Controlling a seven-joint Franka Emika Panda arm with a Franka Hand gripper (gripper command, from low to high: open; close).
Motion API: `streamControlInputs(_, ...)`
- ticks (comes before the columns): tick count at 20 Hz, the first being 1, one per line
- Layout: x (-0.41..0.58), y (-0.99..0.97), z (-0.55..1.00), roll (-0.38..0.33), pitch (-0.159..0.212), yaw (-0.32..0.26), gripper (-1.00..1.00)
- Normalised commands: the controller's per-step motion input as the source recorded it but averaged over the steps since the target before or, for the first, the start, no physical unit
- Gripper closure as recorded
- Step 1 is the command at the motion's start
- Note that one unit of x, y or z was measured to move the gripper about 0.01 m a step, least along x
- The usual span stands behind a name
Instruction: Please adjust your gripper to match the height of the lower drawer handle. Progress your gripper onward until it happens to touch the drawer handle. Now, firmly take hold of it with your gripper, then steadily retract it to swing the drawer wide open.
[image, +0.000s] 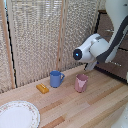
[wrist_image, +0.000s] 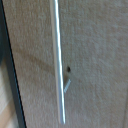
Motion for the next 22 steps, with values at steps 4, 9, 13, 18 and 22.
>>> streamControlInputs(4,0.000,-0.75,-0.04,-0.050,-0.012,0.145,-1.00)
streamControlInputs(9,-0.003,-0.60,-0.07,-0.058,-0.001,0.089,-1.00)
streamControlInputs(13,-0.068,-0.33,-0.02,0.012,0.001,0.085,1.00)
streamControlInputs(18,-0.437,-0.17,-0.06,0.043,-0.011,0.045,1.00)
streamControlInputs(22,-0.631,-0.12,0.00,0.091,0.000,0.020,1.00)
